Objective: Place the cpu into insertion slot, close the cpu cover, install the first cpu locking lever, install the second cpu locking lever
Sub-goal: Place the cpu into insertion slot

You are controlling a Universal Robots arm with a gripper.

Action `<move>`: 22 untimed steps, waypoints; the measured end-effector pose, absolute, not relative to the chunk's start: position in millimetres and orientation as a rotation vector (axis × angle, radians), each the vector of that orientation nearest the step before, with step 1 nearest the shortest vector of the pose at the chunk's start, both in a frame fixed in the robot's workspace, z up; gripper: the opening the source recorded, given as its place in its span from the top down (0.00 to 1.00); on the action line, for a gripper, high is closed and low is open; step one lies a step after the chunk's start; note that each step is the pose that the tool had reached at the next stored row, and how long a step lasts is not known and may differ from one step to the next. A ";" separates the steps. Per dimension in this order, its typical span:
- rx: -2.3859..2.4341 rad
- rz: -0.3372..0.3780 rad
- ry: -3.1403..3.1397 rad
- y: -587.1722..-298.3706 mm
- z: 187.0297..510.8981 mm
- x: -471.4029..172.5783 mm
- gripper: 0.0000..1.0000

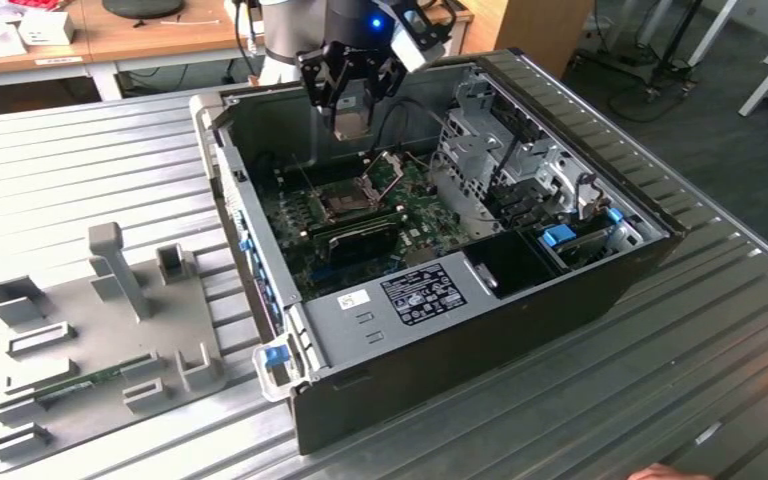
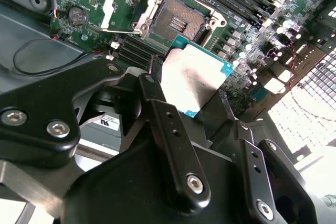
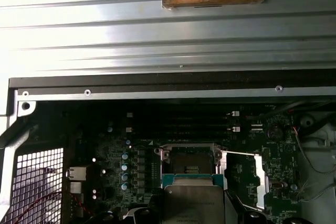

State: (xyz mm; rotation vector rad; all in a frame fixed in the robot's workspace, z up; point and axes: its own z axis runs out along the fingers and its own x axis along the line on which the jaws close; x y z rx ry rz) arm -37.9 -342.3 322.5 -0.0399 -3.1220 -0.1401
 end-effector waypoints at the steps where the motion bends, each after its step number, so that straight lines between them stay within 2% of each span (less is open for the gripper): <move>1: -0.040 -0.140 -3.122 -342.2 322.3 -37.9 0.46; 22: -0.040 -0.140 -3.122 -342.3 310.0 -37.9 0.46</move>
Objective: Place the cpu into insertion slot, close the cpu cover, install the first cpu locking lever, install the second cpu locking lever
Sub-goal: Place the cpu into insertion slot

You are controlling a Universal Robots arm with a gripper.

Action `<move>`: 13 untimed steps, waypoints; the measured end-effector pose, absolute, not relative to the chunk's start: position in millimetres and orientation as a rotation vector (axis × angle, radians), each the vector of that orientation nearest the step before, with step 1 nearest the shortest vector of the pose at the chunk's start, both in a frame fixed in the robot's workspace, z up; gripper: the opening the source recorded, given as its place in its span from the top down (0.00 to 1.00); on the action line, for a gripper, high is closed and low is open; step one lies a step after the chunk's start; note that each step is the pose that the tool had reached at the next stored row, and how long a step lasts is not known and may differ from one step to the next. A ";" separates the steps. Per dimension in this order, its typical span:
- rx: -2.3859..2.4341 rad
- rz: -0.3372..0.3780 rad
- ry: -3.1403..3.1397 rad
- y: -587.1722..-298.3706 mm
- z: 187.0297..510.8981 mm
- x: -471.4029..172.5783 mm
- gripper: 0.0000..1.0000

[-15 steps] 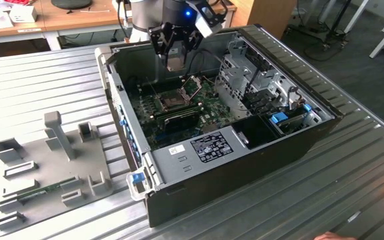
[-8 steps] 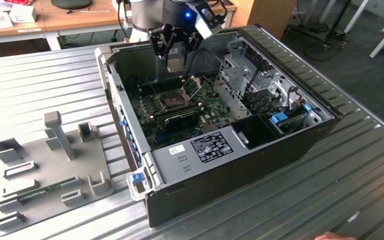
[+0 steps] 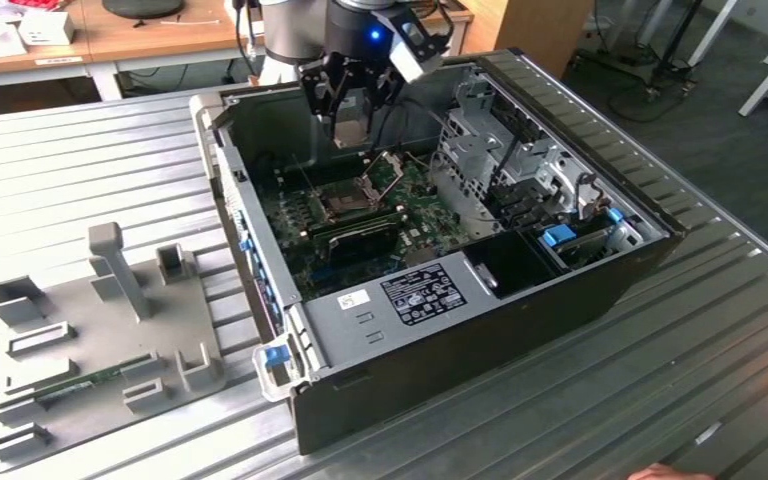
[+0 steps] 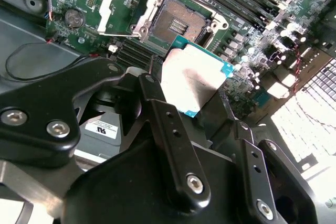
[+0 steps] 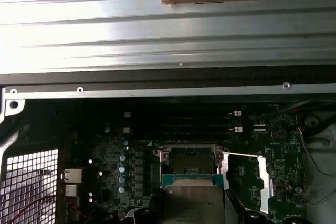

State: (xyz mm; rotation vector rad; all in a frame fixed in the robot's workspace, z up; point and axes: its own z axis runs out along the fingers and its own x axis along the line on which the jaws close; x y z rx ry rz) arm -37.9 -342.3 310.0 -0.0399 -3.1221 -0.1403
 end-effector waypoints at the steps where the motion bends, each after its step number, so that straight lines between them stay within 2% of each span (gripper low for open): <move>1: -0.040 -0.140 -3.122 -342.3 308.8 -37.9 0.46; 13: -0.040 -0.141 -3.122 -342.3 300.7 -37.9 0.46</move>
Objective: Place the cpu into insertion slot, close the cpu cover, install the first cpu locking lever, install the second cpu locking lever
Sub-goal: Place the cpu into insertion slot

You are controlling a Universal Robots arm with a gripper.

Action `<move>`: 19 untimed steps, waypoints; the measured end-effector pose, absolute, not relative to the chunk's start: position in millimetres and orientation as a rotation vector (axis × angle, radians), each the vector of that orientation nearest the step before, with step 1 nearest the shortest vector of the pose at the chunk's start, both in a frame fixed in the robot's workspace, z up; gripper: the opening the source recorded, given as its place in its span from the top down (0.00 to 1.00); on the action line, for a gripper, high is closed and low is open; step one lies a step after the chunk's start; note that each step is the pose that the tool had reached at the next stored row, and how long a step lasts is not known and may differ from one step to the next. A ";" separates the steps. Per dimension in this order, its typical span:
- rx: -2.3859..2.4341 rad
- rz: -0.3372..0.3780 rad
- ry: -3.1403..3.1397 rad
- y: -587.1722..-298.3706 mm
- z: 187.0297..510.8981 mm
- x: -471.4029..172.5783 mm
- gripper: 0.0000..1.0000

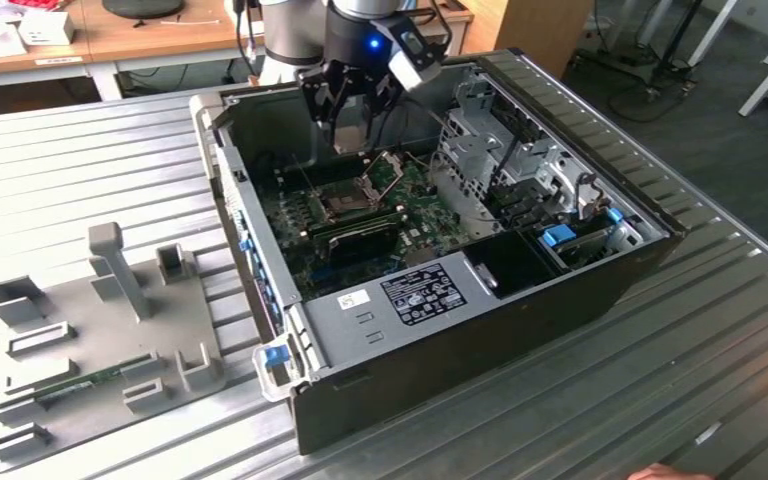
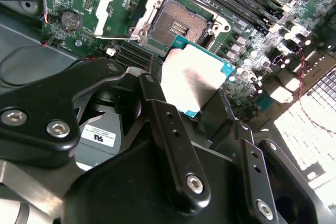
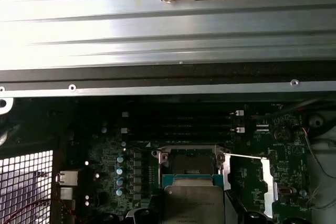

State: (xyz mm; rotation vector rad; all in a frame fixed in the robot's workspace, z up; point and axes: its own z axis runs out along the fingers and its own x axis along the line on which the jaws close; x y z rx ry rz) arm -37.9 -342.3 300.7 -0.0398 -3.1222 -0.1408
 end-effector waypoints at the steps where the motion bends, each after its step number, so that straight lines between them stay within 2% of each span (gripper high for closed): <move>1: -0.040 -0.140 -3.122 -342.3 299.8 -37.9 0.46; 19: -0.040 -0.141 -3.122 -342.3 287.0 -37.9 0.46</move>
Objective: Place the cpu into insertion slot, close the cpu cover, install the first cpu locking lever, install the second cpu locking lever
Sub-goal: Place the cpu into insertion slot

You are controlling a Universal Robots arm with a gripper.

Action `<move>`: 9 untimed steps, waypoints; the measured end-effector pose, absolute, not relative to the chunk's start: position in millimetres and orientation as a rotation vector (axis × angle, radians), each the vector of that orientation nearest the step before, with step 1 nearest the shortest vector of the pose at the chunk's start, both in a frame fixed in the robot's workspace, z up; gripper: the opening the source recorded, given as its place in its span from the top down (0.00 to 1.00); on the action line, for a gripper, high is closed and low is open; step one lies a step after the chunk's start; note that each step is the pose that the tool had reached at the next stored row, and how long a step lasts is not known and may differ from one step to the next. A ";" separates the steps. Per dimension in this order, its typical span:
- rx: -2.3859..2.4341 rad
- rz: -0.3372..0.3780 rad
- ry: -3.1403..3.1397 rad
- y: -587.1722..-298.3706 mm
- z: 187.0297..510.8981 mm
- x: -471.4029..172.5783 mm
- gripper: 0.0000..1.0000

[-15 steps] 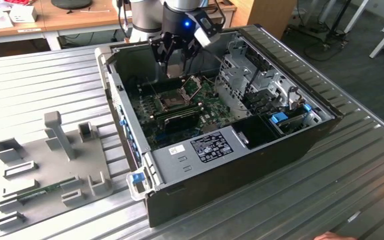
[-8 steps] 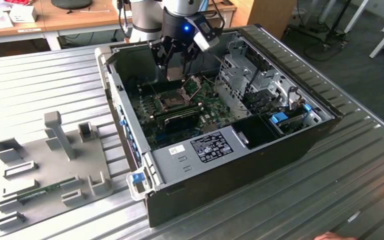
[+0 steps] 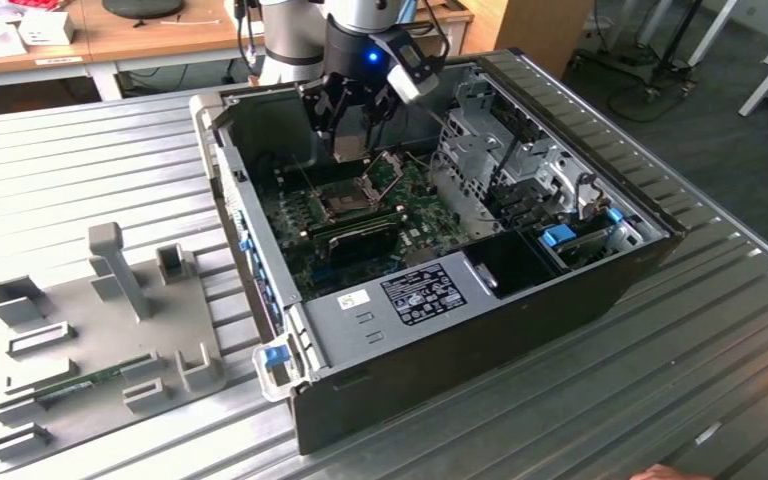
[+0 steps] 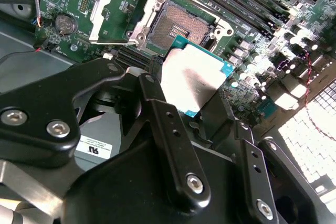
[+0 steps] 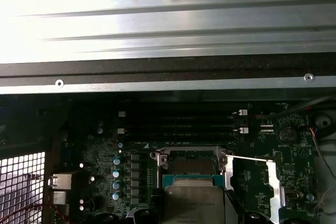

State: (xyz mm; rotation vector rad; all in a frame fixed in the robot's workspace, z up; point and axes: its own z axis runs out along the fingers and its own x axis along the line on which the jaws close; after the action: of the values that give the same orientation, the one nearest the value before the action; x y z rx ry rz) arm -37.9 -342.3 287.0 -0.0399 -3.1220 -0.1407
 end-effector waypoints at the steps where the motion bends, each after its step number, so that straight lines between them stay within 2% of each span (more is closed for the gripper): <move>1: -0.040 -0.141 -3.122 -342.3 287.0 -37.9 0.46; 9: -0.040 -0.141 -3.122 -342.3 283.0 -37.9 0.46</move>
State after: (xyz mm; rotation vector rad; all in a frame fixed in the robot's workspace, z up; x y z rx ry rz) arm -37.9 -342.3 283.0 -0.0398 -3.1221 -0.1410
